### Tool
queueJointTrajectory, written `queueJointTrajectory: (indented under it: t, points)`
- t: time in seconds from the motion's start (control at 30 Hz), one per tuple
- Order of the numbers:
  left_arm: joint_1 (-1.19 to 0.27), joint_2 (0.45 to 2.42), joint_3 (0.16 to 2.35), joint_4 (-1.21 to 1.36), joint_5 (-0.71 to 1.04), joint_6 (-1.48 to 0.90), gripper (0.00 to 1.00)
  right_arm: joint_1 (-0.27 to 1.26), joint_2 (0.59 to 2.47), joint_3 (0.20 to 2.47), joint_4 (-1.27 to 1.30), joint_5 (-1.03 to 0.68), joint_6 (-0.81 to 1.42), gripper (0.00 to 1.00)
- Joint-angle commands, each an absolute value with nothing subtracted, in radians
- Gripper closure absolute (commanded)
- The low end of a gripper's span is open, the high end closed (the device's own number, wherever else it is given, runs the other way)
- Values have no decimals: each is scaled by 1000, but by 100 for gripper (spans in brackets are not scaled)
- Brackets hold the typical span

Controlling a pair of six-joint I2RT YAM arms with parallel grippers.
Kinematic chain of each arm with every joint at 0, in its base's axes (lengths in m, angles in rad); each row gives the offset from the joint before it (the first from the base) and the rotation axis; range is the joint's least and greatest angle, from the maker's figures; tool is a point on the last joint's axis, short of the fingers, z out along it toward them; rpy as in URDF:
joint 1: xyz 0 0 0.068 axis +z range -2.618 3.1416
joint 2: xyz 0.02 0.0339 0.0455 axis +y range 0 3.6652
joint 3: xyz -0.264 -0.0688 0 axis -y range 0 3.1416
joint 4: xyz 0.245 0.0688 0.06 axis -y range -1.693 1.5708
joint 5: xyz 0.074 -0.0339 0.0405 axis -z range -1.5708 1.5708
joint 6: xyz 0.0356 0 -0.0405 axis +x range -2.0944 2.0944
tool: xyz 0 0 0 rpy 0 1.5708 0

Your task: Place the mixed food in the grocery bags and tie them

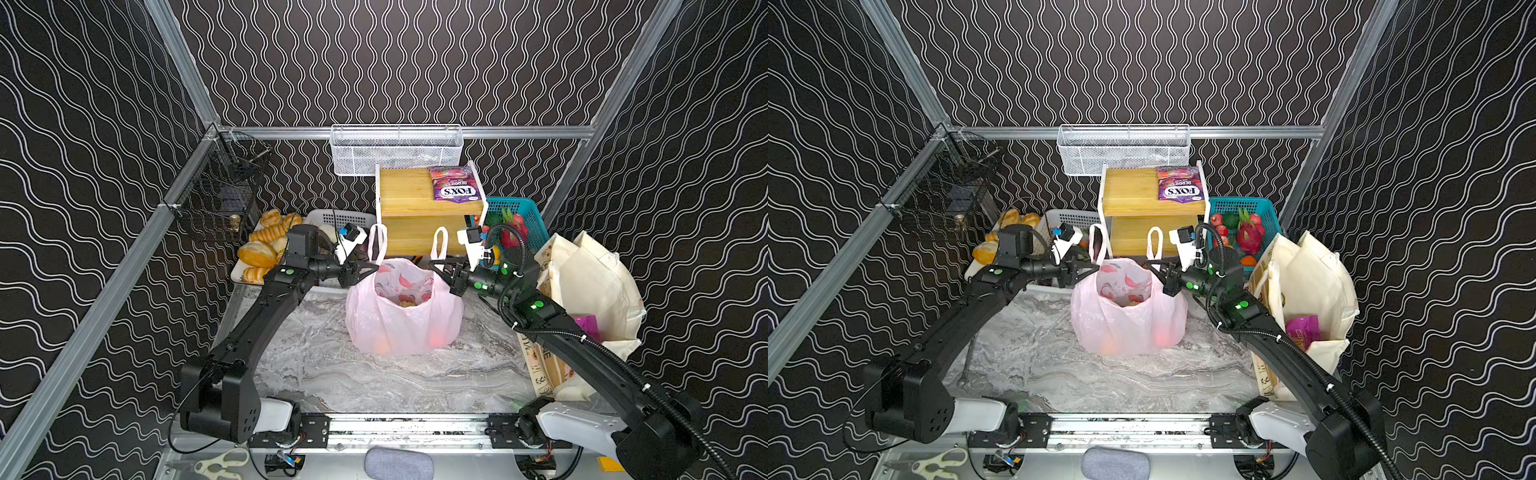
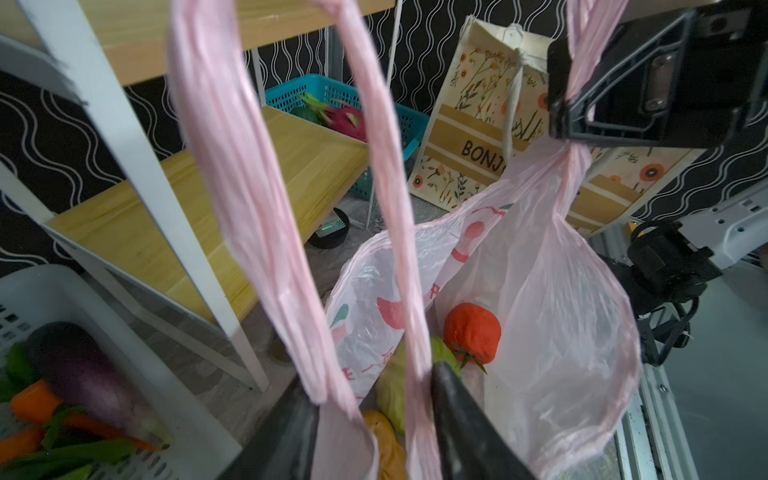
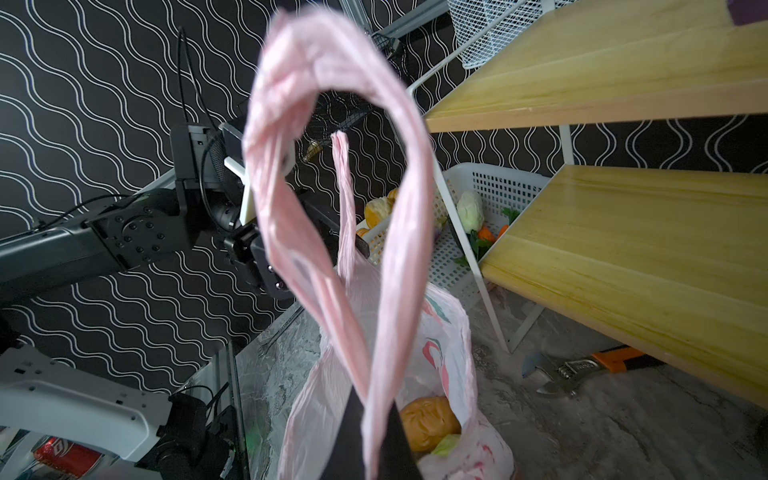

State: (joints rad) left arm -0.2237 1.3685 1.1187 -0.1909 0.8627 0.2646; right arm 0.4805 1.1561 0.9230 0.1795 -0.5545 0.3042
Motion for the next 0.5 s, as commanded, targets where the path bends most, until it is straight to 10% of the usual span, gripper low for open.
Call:
queueJointTrajectory:
  t: [0.0, 0.47]
  points:
    - [-241, 1347, 1115, -189, 747, 260, 47, 482, 1153, 926, 197, -562, 321, 100]
    - [-357, 1281, 1038, -80, 476, 261, 35, 480, 1146, 913, 212, -564, 336, 100]
